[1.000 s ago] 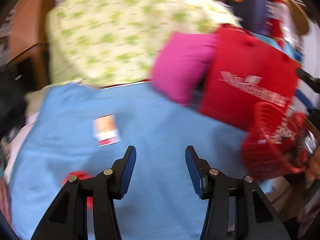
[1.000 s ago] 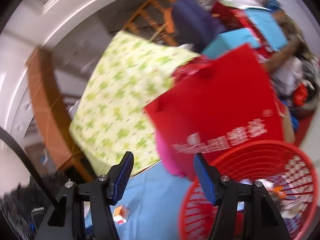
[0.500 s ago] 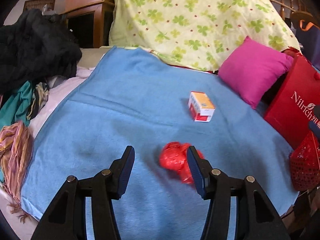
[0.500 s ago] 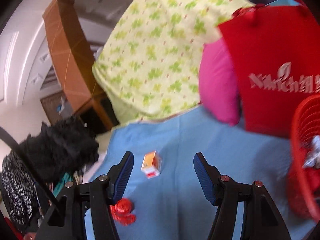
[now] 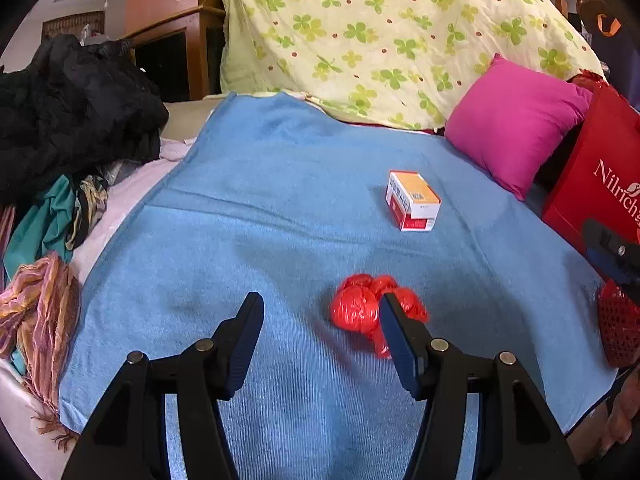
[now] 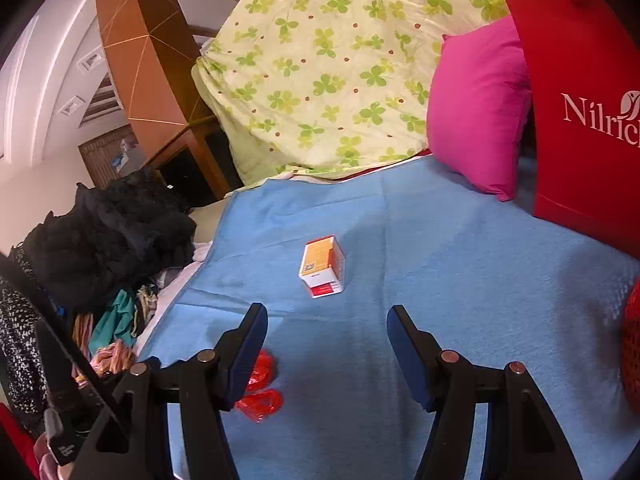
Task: Collect trash
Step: 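Grasp the orange medicine box with right tool while left reaches the red bag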
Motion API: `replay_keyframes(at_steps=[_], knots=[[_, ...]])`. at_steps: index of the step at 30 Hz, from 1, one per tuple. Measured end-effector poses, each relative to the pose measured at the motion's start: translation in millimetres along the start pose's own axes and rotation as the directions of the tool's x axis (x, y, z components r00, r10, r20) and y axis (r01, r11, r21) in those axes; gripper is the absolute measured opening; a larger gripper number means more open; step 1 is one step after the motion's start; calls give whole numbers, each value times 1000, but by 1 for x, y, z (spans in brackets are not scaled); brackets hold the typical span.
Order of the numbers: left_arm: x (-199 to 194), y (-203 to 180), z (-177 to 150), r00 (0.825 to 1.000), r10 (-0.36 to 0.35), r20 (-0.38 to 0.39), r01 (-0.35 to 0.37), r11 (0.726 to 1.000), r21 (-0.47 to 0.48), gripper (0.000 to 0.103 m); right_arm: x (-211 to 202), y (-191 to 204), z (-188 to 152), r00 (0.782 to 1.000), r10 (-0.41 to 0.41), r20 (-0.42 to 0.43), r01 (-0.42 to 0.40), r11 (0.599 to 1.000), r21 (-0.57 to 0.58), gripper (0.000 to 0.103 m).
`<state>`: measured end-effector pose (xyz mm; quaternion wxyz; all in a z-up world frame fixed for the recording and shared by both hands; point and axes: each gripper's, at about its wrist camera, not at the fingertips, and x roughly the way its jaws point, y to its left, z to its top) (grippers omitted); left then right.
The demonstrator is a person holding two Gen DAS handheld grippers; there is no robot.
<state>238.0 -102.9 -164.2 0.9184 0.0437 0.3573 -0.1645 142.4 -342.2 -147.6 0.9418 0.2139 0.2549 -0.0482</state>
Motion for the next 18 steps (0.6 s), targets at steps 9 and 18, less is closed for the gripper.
replay_keyframes(at_steps=[9, 18], knots=[[2, 13, 7, 1000, -2, -2, 1, 999, -53, 62, 23, -9, -4, 997, -74, -37, 76, 996, 40, 66], [12, 39, 3, 995, -71, -74, 58, 984, -169, 62, 63, 21, 4, 996, -28, -90, 22, 998, -59, 67]])
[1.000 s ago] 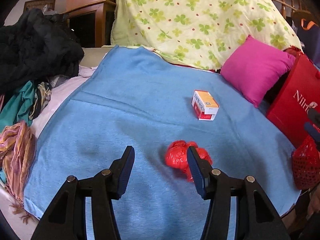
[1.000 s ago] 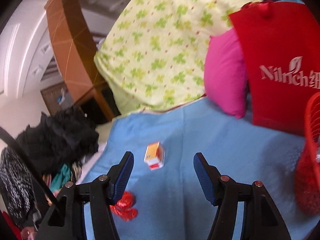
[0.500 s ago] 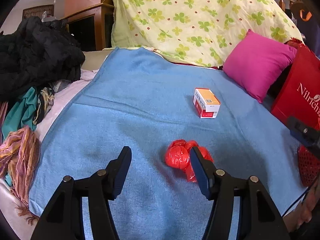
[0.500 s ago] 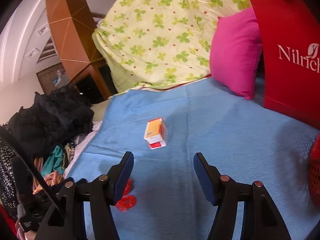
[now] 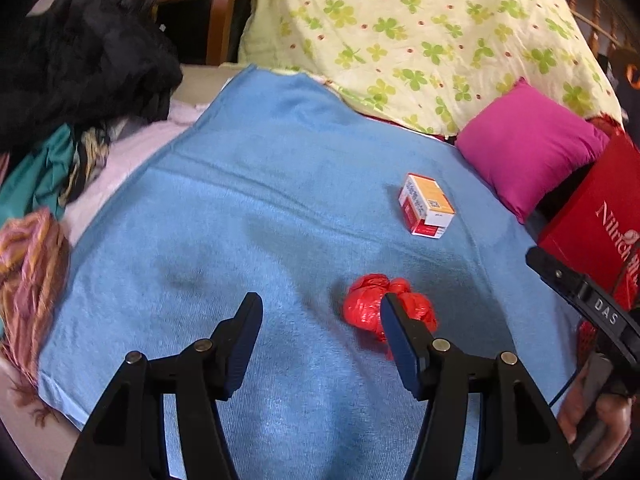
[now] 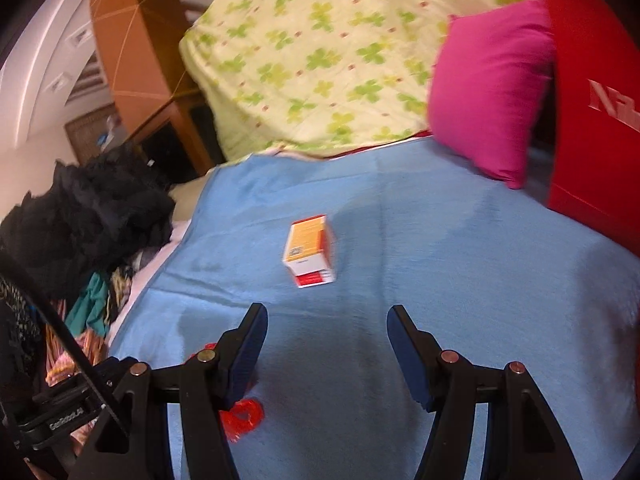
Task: Collect trash
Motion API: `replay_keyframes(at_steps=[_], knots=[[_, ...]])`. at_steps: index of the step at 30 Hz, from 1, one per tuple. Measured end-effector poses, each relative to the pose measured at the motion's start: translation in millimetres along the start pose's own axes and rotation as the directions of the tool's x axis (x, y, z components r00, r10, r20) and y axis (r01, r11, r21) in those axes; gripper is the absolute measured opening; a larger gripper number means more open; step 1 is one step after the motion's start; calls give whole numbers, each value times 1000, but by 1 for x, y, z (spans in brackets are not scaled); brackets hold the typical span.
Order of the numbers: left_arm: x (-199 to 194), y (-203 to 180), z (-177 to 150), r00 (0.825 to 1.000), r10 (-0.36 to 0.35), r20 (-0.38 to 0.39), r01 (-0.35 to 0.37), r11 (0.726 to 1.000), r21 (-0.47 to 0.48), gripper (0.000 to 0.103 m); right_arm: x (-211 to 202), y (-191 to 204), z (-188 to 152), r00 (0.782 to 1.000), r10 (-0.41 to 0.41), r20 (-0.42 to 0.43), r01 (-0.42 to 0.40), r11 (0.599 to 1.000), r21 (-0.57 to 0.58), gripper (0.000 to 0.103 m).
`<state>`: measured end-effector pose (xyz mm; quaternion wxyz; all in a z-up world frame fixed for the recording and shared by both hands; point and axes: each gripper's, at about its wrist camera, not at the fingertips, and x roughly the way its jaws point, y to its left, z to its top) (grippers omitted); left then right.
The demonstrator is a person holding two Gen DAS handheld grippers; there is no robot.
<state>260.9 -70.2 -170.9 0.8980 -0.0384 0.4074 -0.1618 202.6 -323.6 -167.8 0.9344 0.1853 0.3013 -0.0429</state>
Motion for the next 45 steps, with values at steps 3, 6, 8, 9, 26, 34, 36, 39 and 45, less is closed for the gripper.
replay_keyframes(at_steps=[3, 6, 8, 9, 26, 34, 36, 39, 45], knots=[[4, 7, 1, 1000, 5, -16, -5, 999, -33, 62, 17, 15, 14, 1000, 14, -14, -15, 999, -52, 69], [7, 10, 3, 1000, 8, -22, -9, 999, -48, 62, 43, 26, 28, 998, 0, -57, -5, 995, -100, 71], [8, 10, 4, 1000, 6, -24, -7, 999, -52, 62, 61, 32, 37, 996, -38, -86, 27, 991, -128, 71], [8, 9, 3, 1000, 4, -26, -5, 999, -52, 62, 69, 33, 42, 995, -45, -93, 33, 991, -131, 71], [23, 12, 11, 998, -17, -62, 14, 999, -47, 62, 166, 26, 50, 951, -191, -242, 163, 978, -133, 49], [28, -5, 5, 985, -145, -90, 143, 989, -33, 62, 82, -3, 45, 983, -122, -140, 115, 992, -56, 49], [31, -15, 2, 977, -185, -106, 183, 983, -29, 64, 54, -10, 39, 988, -109, -109, 105, 994, -41, 49], [36, -28, 0, 973, -201, -114, 200, 980, -26, 66, 14, -23, 25, 992, -105, -73, 103, 994, -22, 49], [58, -40, -1, 968, -202, -151, 191, 978, -85, 68, -55, -42, 0, 993, -111, 28, 110, 993, 31, 49]])
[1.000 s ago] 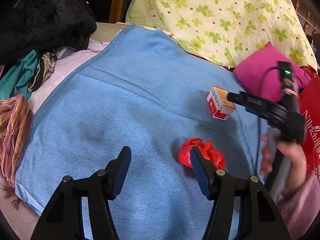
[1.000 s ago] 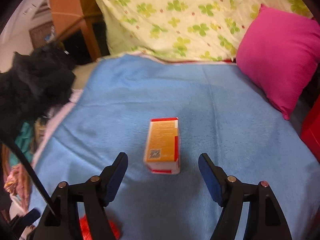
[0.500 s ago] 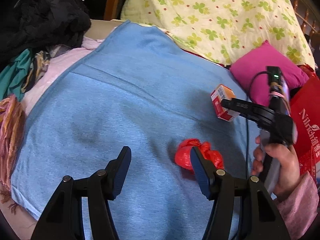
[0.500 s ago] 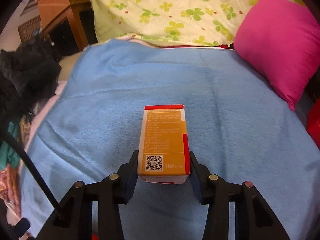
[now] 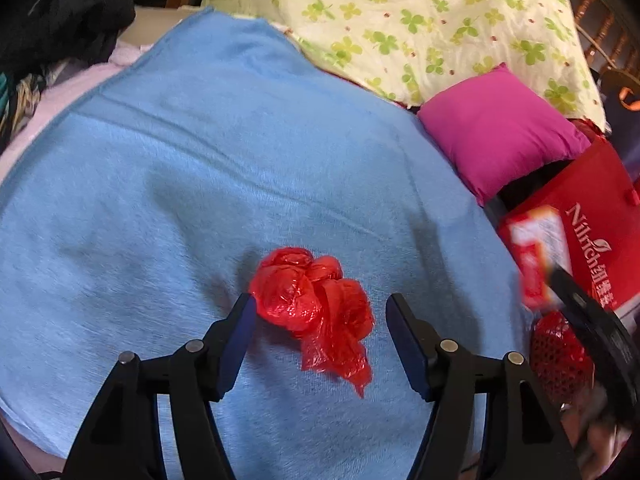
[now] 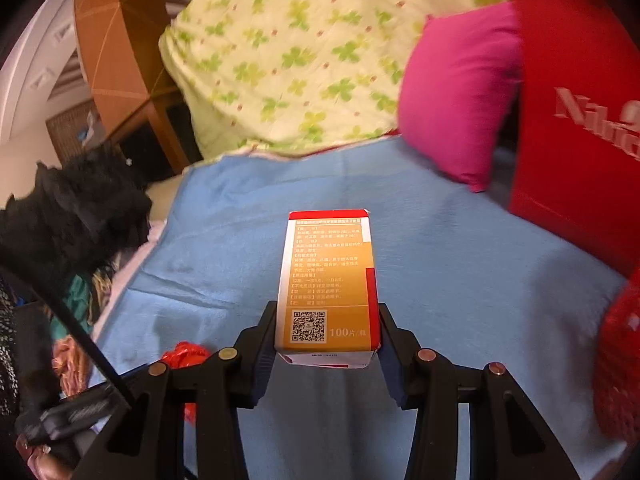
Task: Collect trash
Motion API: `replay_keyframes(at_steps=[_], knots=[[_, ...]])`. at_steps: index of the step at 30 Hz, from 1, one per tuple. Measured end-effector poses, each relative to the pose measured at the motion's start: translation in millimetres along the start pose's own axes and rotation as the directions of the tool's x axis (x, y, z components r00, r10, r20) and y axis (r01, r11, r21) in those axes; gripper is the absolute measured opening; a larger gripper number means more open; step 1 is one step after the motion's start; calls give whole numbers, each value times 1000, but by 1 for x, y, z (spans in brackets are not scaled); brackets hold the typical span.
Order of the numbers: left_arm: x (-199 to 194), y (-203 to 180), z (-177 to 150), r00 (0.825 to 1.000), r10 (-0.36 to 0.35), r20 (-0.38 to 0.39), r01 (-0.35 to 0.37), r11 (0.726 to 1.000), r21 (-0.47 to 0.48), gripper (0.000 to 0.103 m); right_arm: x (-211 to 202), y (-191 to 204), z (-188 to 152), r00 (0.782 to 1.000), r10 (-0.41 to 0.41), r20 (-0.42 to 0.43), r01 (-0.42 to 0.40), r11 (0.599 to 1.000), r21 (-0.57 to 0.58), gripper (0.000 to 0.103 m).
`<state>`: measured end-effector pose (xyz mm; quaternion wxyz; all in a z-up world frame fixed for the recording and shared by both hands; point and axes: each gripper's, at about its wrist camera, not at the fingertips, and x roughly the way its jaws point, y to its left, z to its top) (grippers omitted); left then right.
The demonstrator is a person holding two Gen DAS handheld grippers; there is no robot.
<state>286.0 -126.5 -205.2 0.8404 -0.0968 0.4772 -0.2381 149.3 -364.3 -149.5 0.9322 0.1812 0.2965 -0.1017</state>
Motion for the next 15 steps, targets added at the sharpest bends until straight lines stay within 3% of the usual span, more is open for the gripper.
replay_keyframes(at_steps=[8, 15], knots=[[20, -8, -6, 998, 56, -1, -56, 998, -11, 67, -36, -13, -21, 999, 8, 44, -8, 1000, -10, 49], [20, -16, -13, 997, 65, 48, -67, 996, 50, 50, -42, -16, -20, 997, 54, 60, -54, 999, 7, 49]])
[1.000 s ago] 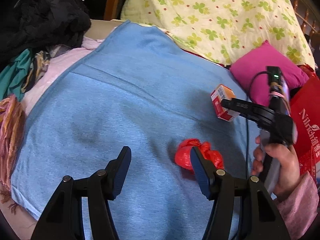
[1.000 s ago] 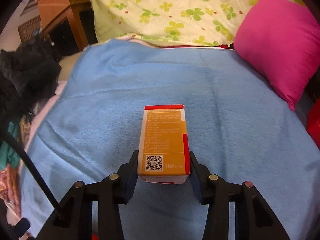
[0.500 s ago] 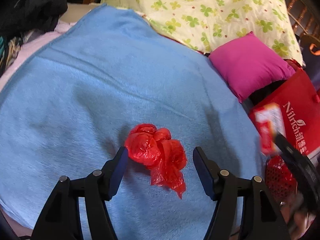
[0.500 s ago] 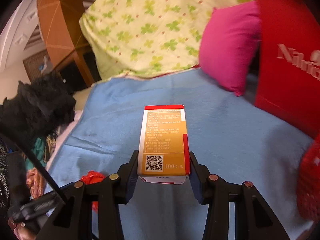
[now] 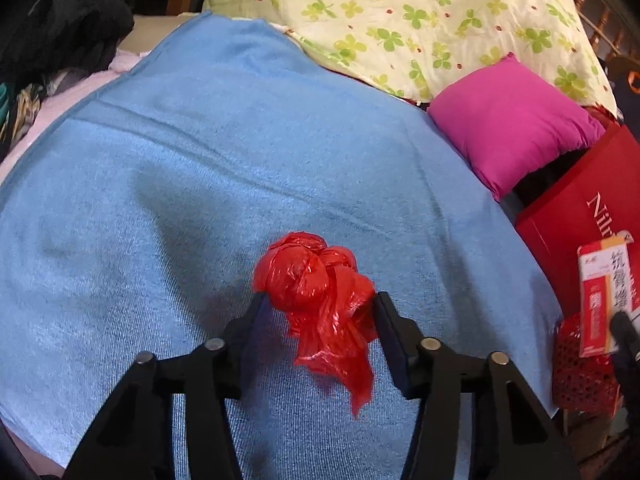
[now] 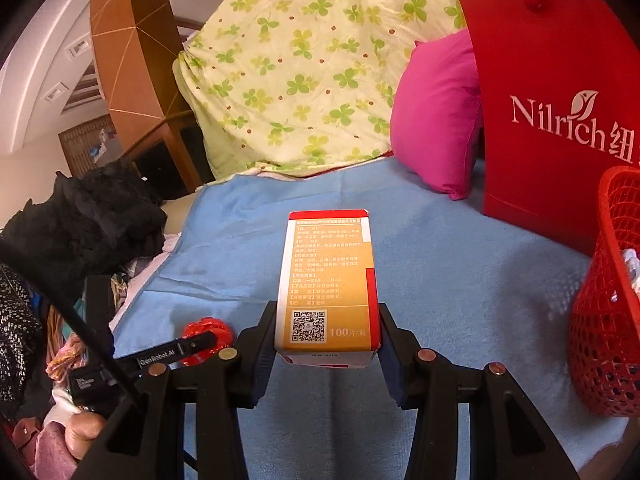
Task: Collect trash
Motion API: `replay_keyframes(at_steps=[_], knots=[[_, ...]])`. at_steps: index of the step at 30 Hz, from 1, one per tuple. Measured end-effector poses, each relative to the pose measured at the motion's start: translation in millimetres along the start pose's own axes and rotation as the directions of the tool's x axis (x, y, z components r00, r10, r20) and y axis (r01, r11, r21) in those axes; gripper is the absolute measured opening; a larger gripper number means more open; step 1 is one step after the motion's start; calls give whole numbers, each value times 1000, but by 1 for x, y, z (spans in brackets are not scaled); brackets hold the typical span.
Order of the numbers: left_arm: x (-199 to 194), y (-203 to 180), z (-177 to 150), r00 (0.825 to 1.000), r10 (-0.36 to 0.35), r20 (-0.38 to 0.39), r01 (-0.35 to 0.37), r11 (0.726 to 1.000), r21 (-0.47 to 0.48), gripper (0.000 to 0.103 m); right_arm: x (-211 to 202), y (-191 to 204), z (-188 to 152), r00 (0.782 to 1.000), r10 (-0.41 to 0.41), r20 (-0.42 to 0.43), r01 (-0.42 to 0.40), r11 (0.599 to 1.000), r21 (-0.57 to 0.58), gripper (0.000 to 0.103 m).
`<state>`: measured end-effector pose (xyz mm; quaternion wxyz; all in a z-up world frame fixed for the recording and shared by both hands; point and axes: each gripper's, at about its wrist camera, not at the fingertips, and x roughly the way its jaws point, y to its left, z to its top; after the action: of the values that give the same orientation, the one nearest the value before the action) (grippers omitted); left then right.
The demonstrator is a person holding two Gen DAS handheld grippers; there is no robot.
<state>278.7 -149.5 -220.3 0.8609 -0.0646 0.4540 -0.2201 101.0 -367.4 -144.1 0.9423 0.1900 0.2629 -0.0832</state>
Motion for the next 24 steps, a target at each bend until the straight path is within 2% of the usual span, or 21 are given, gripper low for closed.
replay_keyframes(at_steps=[4, 11, 12, 13, 18, 21, 24], knots=[[-2, -4, -1, 999, 16, 29, -17, 999, 42, 41, -6, -3, 1, 1000, 3, 20, -4, 1000, 12, 49], [-20, -8, -4, 996, 27, 87, -34, 996, 85, 37, -16, -3, 4, 998, 9, 56, -8, 1000, -7, 49], [-25, -9, -5, 995, 23, 101, -32, 996, 88, 12, -16, -4, 4, 998, 11, 58, -10, 1000, -7, 49], [-28, -9, -6, 995, 18, 96, -27, 995, 92, 8, -17, -4, 4, 998, 13, 60, -12, 1000, -7, 49], [-40, -7, -10, 990, 40, 133, -56, 991, 120, 8, -22, -4, 5, 997, 17, 77, -16, 1000, -14, 49], [-39, 5, -9, 994, 11, 107, -19, 997, 75, 8, -25, -7, 5, 996, 21, 82, -20, 1000, -8, 49], [-37, 16, -8, 997, 7, 82, -11, 998, 54, 8, -26, -11, 5, 997, 22, 79, -22, 1000, 4, 49]])
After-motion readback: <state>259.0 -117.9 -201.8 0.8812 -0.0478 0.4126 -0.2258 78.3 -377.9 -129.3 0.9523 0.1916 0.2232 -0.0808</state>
